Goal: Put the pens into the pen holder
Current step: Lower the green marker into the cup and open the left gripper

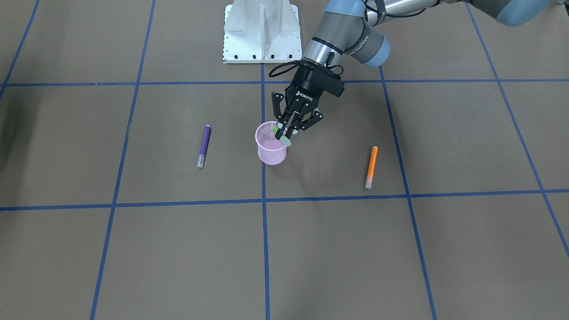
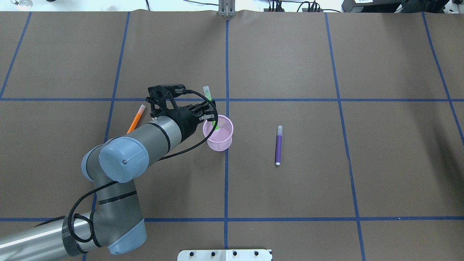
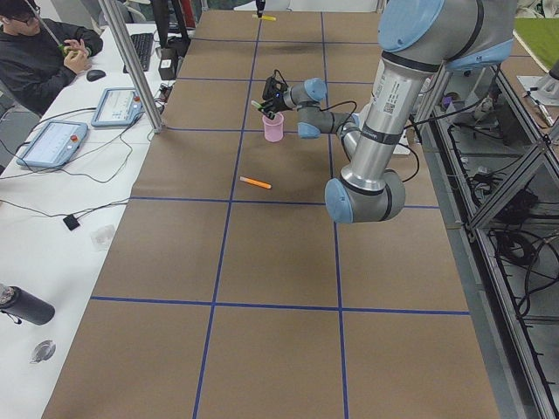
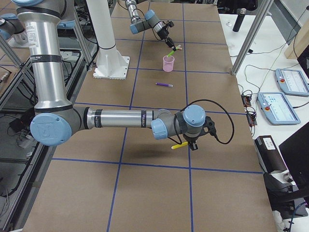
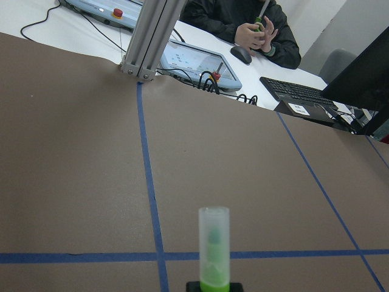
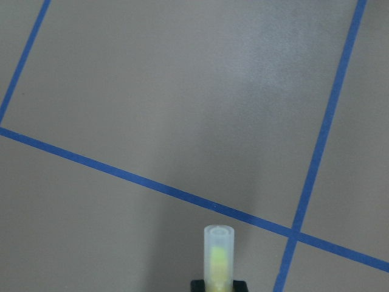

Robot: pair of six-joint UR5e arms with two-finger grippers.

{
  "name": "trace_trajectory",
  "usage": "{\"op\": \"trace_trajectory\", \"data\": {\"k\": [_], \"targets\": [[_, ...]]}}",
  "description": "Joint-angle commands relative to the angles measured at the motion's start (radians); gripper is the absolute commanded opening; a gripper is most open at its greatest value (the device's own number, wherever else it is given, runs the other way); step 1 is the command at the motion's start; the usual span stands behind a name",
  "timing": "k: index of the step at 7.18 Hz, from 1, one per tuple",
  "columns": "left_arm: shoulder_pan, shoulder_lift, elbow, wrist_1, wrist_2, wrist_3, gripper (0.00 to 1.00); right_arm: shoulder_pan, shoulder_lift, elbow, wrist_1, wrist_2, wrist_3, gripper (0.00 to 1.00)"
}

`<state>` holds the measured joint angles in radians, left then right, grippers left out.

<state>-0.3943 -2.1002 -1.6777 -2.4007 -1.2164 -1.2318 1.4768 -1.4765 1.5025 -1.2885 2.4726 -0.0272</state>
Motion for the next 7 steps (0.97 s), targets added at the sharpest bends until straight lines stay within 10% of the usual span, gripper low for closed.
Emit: {"op": "trace_trajectory", "data": {"k": [1, 2, 4, 7], "targets": [[0.015, -0.018, 0.033, 0.001, 0.005, 0.000, 0.00, -0.013, 0.004, 0.025, 0.001, 0.006, 0.001, 0.00], [0.020, -0.015, 0.030, 0.005, 0.002, 0.000, 0.12, -0.013, 0.004, 0.050, 0.003, 0.006, 0.003, 0.00], [0.020, -0.012, 0.018, 0.006, 0.000, 0.002, 1.00, -0.021, 0.007, 0.106, 0.014, 0.008, 0.106, 0.00], [0.012, 0.003, -0.096, 0.148, -0.117, 0.002, 1.00, -0.070, 0.022, 0.258, 0.021, -0.004, 0.307, 0.00]]}}
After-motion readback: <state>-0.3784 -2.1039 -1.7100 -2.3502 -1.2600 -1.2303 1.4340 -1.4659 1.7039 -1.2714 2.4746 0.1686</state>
